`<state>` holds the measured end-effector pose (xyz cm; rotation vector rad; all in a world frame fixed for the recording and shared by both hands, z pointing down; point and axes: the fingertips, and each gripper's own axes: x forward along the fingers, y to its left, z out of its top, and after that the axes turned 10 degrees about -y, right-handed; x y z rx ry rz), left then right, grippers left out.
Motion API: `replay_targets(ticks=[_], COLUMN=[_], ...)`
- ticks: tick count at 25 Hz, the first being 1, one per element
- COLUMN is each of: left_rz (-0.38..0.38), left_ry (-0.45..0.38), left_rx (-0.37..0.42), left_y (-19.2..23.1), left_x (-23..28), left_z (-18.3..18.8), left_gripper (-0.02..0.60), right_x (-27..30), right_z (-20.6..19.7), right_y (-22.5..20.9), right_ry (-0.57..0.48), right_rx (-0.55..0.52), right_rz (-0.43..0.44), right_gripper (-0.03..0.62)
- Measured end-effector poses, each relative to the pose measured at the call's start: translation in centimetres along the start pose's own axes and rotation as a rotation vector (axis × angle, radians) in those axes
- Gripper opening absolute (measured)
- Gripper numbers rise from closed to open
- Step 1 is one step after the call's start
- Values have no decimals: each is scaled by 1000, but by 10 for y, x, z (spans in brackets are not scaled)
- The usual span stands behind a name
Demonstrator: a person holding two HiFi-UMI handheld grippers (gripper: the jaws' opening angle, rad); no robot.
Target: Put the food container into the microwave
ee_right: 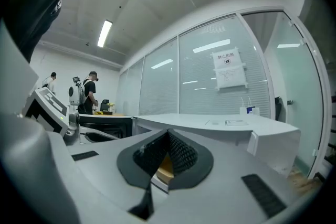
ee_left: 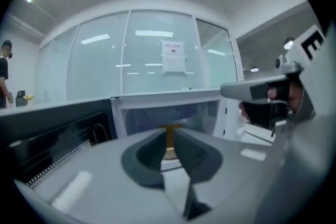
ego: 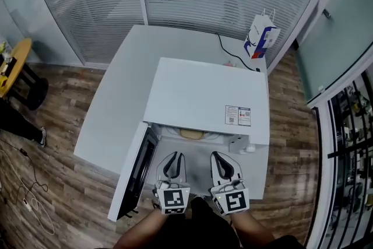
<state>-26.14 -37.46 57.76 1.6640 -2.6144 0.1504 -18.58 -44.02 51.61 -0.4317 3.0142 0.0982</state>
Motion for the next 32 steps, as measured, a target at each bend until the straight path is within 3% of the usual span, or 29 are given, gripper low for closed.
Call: replay_targets(ticks=[2,9,17,32], left_rz=[-10,-57,-66,-26], left_ry=[-9,-55,-74,-56], left_rx=[-1,-47,-41,-35], left_y=[2,2,4,4], left_x=[-6,-23,-33,-16], left_z=[7,31,44,41], left_gripper=[6,6,6,6], right_x=[-1,-8,-11,-5], right_z=[10,37,63,56], right_y=[4,12,16,-5], right_ry=[-21,-62,-99,-102], right_rx=[-11,-45,-41,-34], right_rz=[-6,-28,-51,-58], right_gripper=[-2,-2,-2,-2])
